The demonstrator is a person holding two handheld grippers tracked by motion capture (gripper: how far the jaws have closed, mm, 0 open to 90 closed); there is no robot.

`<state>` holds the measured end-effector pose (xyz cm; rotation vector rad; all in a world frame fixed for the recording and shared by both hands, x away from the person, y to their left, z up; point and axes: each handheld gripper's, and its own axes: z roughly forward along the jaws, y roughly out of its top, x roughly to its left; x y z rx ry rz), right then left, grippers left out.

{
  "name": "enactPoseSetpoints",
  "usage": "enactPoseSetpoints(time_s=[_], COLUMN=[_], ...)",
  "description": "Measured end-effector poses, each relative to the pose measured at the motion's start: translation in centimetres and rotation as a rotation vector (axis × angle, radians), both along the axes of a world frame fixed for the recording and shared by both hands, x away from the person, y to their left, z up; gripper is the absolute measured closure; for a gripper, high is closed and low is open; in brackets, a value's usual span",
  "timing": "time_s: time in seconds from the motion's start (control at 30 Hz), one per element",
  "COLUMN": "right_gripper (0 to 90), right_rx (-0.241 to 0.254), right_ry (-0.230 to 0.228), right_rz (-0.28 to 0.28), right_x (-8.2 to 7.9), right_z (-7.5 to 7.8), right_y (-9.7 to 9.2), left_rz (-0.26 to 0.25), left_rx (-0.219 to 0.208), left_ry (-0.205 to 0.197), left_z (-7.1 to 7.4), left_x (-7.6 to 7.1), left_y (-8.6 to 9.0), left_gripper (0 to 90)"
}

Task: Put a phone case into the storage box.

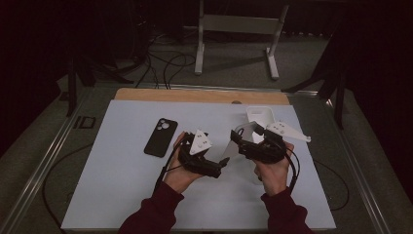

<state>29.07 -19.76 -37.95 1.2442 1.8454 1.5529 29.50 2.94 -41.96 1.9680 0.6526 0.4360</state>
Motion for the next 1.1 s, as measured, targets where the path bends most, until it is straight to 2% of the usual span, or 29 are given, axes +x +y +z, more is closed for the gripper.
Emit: enactPoseSetpoints(time_s=[0.3, 0.5, 1.1], right_gripper=[16.6, 16.6, 16.6], right_rx=[0.002, -0.024, -0.053], right_ry=[-0.001, -0.005, -0.001], right_rz=[-0.023, -0.039, -0.106], right_x=[0.6, 1.1, 3.3], right_z=[0.2, 0.4, 0.7], right_y=[-0.6, -0.9, -2.0], left_rz=[0.023, 0.041, 0.098], left_rx=[0.008, 0.012, -0.001], left_ry=[-0.004, -0.001, -0.013], left_z=[0.0, -0.2, -0.3], left_x=[0.1, 0.1, 0.1], left_y=[1.4, 2.4, 5.8], left_gripper=[0.1, 0.0, 0.0])
